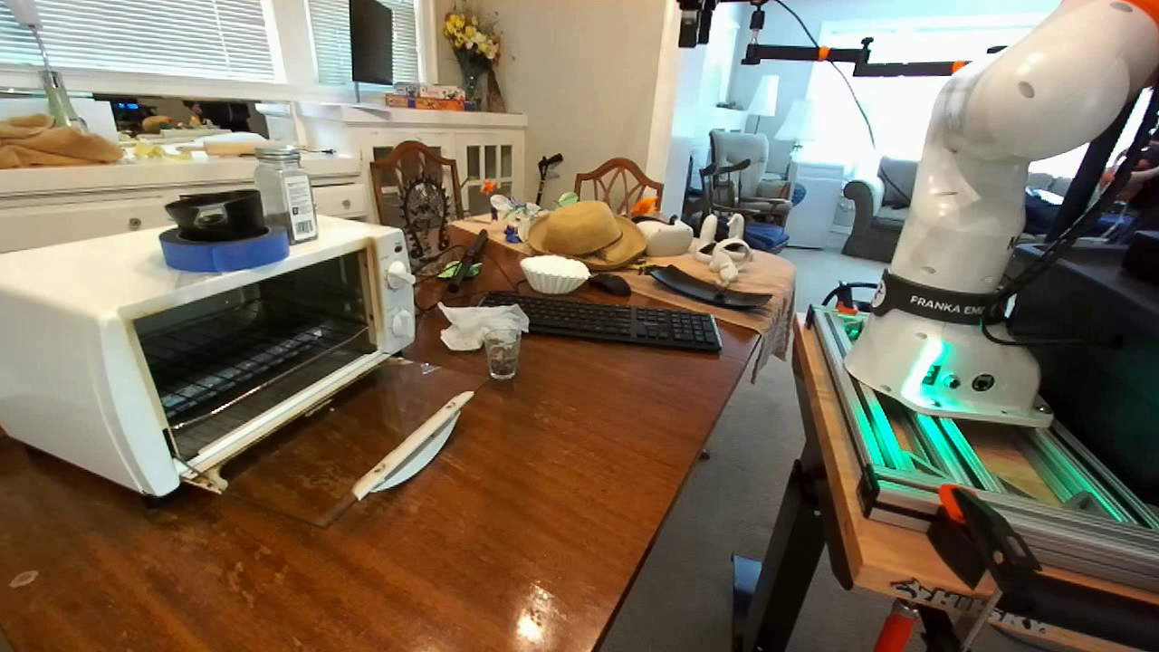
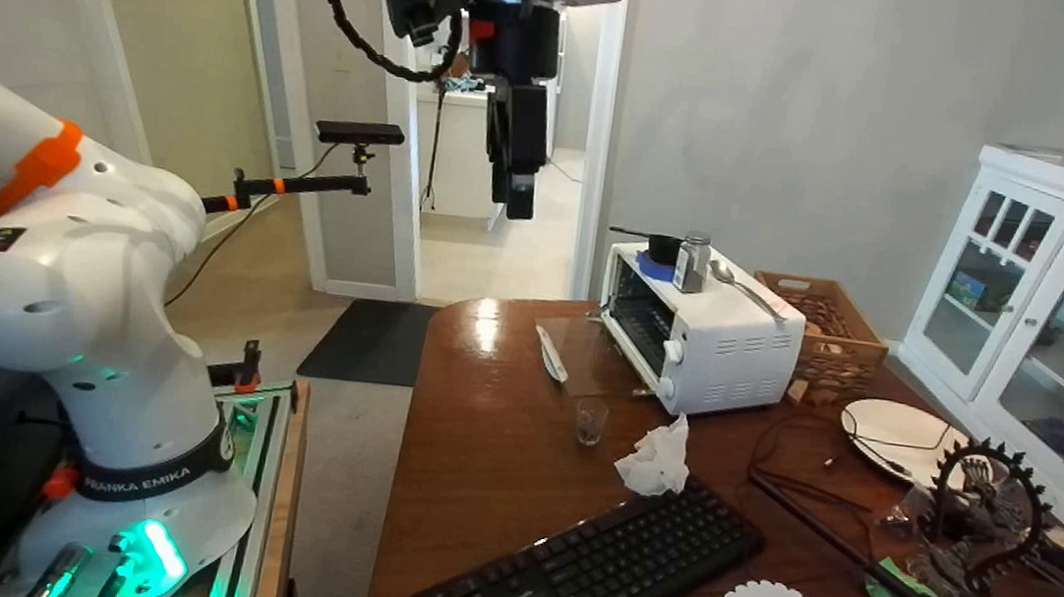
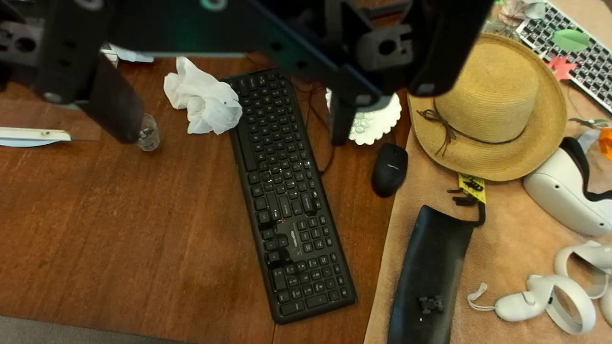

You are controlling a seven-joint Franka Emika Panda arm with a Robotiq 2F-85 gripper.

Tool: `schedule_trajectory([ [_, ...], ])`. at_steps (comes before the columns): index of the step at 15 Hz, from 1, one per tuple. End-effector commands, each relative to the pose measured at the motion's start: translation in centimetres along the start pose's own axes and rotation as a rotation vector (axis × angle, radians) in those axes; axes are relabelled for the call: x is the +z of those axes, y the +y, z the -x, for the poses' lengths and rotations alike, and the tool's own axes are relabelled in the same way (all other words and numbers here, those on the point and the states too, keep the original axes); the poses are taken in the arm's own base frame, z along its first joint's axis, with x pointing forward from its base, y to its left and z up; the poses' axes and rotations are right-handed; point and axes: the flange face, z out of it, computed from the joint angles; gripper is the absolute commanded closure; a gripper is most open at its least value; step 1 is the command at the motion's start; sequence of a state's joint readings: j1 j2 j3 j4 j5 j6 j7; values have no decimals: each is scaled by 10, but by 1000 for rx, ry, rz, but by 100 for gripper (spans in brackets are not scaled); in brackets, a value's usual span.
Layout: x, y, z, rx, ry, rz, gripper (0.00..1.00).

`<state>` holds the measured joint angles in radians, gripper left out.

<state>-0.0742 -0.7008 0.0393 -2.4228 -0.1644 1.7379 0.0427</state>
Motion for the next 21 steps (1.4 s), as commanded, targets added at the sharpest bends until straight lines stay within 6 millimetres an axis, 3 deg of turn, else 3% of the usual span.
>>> schedule_trajectory([
  [1, 36, 9, -14, 110, -74, 102, 0],
  [9, 174, 56, -31, 262, -226, 232, 0],
  [16, 292, 100, -3, 458, -471, 356, 0],
  [17, 262, 90, -8, 415, -419, 320, 0],
  [19, 286, 99, -1, 445, -477, 334, 0],
  [21, 292, 100, -1, 453, -491, 337, 0],
])
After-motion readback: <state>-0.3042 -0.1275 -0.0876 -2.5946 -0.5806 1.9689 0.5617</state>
